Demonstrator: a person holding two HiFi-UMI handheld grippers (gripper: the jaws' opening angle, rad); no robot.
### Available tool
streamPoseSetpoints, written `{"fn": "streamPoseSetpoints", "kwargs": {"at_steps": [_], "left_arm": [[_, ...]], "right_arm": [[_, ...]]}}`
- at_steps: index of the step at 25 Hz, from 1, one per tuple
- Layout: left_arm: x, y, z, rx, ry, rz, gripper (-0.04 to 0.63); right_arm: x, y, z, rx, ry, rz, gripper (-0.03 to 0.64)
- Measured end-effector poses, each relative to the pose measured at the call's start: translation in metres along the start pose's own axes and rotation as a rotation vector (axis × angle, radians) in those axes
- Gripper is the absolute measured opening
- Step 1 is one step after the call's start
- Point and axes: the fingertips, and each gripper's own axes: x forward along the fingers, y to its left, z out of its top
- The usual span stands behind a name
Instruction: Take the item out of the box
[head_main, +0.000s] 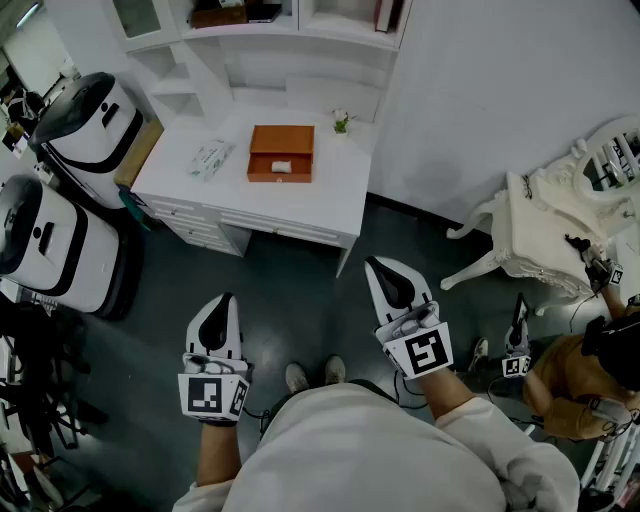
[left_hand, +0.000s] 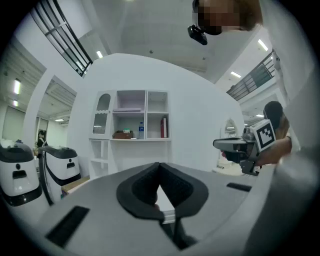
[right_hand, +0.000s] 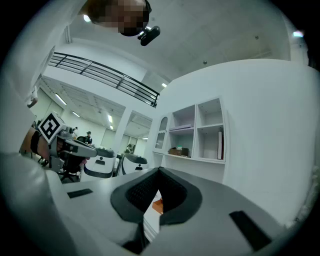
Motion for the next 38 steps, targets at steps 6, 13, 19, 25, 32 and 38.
{"fn": "streamPoseSetpoints", "kwargs": {"at_steps": [6, 13, 19, 25, 32, 38], "left_arm": [[0.001, 0.003, 0.000, -0.005, 0.004, -0.002, 0.005], [0.001, 0.006, 0.000, -0.010, 0.005, 0.000, 0.005], [-0.001, 0.006, -0.001, -0.014, 0.009, 0.004, 0.005], [0.000, 0.005, -0.005, -0.015, 0.013, 0.014, 0.005], [0.007, 0.000, -0.007, -0.010, 0.027, 0.040, 0.005], [0.010, -0.006, -0.018, -0.012, 0.043, 0.082, 0.005]], "right_arm": [[0.006, -0.007, 0.025, 0.005, -0.073, -0.013, 0.023], [0.006, -0.008, 0.026, 0.008, -0.089, -0.015, 0.023], [0.003, -0.012, 0.037, 0.091, -0.150, 0.019, 0.155], [0.004, -0.017, 0.032, 0.118, -0.151, 0.049, 0.400], [0.005, -0.026, 0.027, 0.116, -0.152, 0.077, 0.399], [0.013, -0.033, 0.014, 0.114, -0.148, 0.120, 0.397]]}}
